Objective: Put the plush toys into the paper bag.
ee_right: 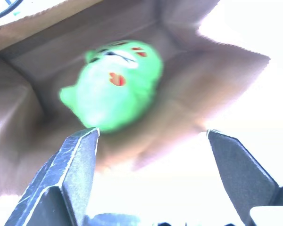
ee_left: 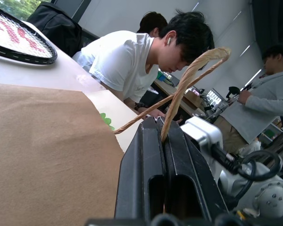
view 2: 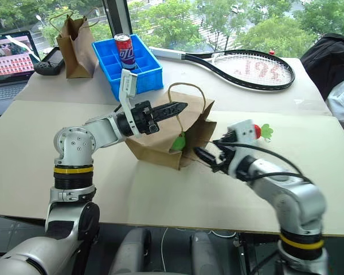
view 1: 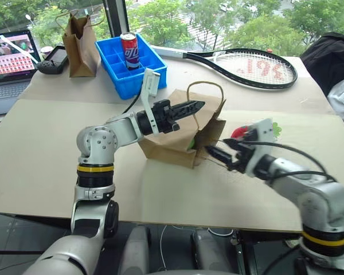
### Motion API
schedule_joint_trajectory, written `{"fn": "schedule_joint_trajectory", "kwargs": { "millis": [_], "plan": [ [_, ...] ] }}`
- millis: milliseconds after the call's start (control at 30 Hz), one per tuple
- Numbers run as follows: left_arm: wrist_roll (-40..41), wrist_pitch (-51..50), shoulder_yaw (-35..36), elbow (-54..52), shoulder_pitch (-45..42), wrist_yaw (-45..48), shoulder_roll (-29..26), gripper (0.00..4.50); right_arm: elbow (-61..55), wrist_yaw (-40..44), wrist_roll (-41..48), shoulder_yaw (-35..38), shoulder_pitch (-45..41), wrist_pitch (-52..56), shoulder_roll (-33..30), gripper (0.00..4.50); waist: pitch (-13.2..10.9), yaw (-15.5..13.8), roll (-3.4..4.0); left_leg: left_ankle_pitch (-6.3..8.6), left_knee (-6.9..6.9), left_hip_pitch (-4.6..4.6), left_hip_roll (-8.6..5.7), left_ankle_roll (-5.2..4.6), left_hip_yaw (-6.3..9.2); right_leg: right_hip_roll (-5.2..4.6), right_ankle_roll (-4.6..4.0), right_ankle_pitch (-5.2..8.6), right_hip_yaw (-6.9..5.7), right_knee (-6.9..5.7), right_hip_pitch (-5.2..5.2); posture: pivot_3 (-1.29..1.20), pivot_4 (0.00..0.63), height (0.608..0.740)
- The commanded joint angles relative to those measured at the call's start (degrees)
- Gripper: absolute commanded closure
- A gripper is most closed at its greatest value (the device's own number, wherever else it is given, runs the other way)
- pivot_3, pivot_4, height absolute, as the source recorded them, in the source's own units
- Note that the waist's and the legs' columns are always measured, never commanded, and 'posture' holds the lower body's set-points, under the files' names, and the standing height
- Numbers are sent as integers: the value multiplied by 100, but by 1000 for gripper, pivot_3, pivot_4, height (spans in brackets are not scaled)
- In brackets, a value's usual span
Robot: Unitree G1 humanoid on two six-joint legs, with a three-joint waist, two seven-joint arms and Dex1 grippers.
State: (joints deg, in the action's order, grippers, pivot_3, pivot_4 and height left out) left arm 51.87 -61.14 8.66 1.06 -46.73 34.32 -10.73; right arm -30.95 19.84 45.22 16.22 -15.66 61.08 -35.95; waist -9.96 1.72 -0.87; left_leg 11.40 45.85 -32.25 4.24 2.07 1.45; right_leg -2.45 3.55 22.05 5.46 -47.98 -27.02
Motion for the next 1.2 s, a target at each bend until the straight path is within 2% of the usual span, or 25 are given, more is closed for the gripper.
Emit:
{"fn": "schedule_joint_trajectory", "kwargs": {
  "millis": [33,100,167,300,500,533,600,733,900,1033,1200],
  "plan": [
    [123,54,-26,-289,-8,-52,72,4500,374,498,54,662,-134,-306,-532,402,0,9,0,0,0,1,0,0,0,0,0,0,1,0,0,0,150,658],
    [141,38,-30,-332,17,-83,101,4500,1022,370,-385,666,-393,-725,-602,402,0,41,-1,0,-1,3,0,0,-1,1,0,0,1,0,1,0,150,658],
    [165,17,-34,-378,41,-121,133,4500,1905,251,-1028,334,-646,-1317,-573,402,-1,70,-3,-1,0,5,0,-2,-2,1,0,0,4,0,1,0,150,658],
    [188,-11,-48,-429,70,-169,162,4500,3616,213,-2079,-395,-1221,-2616,-122,402,-1,84,-3,-5,-1,8,-5,-8,-4,-1,3,-2,7,1,1,0,150,658],
    [230,-23,-55,-493,74,-255,155,4500,5530,168,-2751,-620,-1798,-3821,541,402,-7,75,6,-5,-7,3,-9,-8,-4,-2,3,-1,10,-8,-5,0,150,658],
    [239,-21,-59,-501,74,-265,143,4500,5678,145,-2799,-606,-1791,-3943,611,915,-7,67,6,-5,-7,2,-10,-7,-3,-3,4,-1,10,-7,-4,0,150,658],
    [243,-16,-66,-505,72,-278,124,4500,5811,131,-2861,-580,-1745,-4102,693,1450,-6,61,6,-5,-6,3,-11,-7,0,-4,4,-1,7,-7,0,0,150,658],
    [262,-6,-72,-478,44,-294,103,4500,5298,189,-2845,-440,-1523,-4283,663,2840,-6,73,6,-6,-6,5,-12,-6,0,-4,4,-2,7,-8,1,0,150,658],
    [294,-13,-89,-421,-25,-266,94,4500,3495,678,-2546,-343,-987,-3770,178,4388,-13,67,16,-6,-6,3,-13,-5,0,-4,5,-1,9,-10,-1,0,150,658],
    [353,18,-70,-341,-145,-246,130,4500,1673,980,-2004,-427,-531,-2600,-288,4479,-14,62,17,-6,-7,2,-15,-6,3,-5,6,-1,7,-8,0,0,150,658],
    [317,101,-37,-138,-343,-196,150,4500,583,715,-1939,-1421,-752,-1681,50,4479,-15,104,14,-6,-7,13,-14,-6,8,-2,5,-1,8,-8,3,0,150,658]
  ]
}}
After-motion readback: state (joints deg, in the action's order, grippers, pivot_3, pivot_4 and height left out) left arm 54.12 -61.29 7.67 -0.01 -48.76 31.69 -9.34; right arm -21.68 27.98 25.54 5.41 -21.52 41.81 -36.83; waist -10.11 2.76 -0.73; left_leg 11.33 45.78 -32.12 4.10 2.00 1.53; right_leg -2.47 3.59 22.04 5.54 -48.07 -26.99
